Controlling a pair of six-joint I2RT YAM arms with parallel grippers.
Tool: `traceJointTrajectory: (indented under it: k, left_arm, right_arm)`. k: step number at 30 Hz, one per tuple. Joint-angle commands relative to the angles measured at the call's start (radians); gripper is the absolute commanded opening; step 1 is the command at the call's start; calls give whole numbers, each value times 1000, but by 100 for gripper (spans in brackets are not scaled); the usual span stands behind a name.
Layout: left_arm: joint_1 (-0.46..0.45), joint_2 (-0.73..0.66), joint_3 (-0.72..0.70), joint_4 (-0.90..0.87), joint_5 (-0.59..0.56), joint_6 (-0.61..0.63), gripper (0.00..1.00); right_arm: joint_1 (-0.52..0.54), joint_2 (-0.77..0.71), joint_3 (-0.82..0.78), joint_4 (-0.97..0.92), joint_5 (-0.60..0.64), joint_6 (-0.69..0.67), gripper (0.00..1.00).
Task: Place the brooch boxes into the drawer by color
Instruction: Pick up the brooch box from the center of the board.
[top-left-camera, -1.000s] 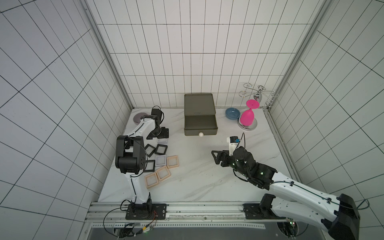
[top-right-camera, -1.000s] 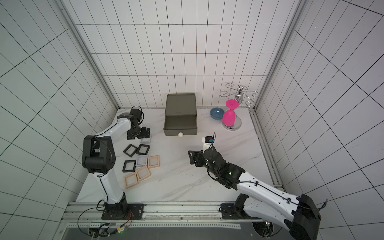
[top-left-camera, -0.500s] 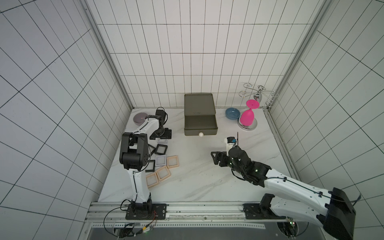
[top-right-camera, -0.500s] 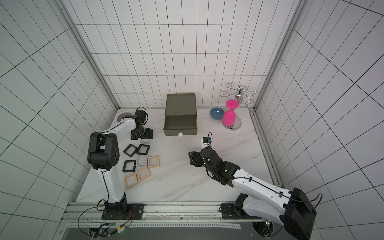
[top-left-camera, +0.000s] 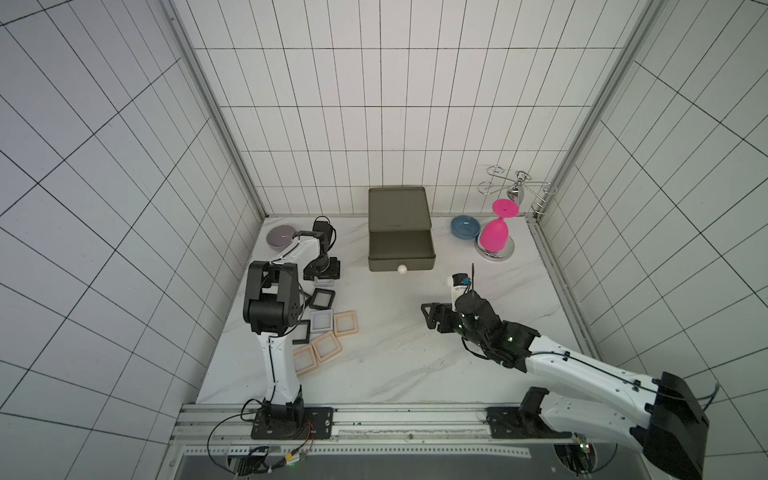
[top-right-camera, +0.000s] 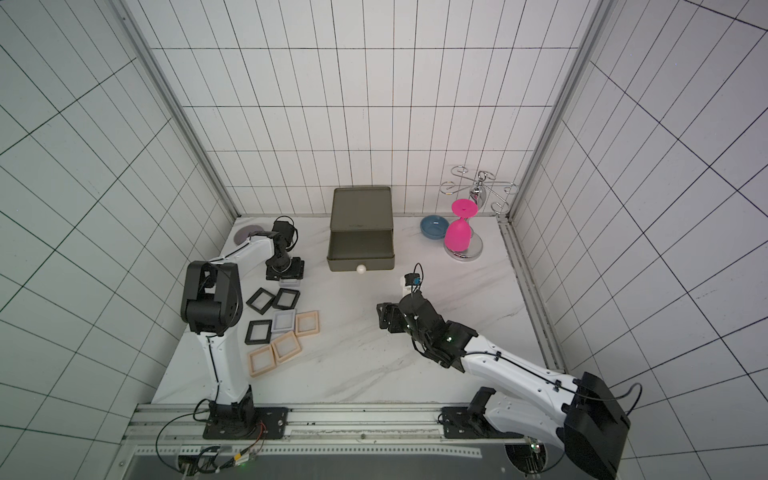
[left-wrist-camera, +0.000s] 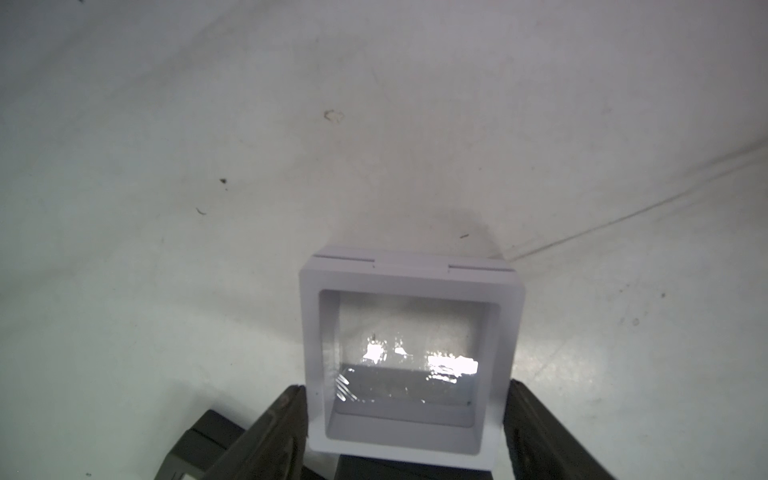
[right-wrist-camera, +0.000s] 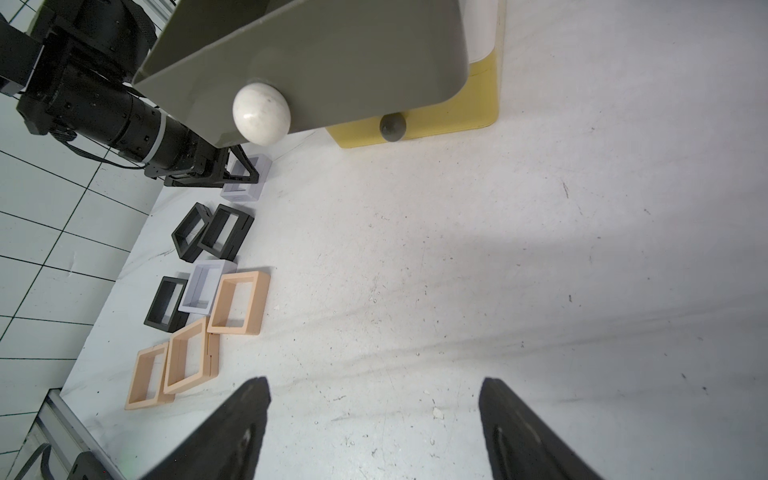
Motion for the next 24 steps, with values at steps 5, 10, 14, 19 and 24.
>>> traceJointTrajectory:
  k: [5, 10, 14, 19, 24]
  left_arm:
    - [-2, 29, 21, 1, 11, -7, 75]
    - [-2, 31, 21, 3, 3, -12, 79]
    - [-2, 46, 25, 2, 14, -16, 80]
    - [-3, 48, 27, -1, 7, -17, 76]
    - [-3, 27, 37, -22, 27, -19, 71]
  right_arm:
    - [-11, 3, 46, -17, -3, -9, 83]
    - [-11, -19, 38, -23, 6, -1, 83]
    - [-10, -14, 40, -23, 6, 4, 83]
    - [-10, -13, 43, -24, 2, 1, 83]
    - [-10, -14, 44, -27, 2, -5, 83]
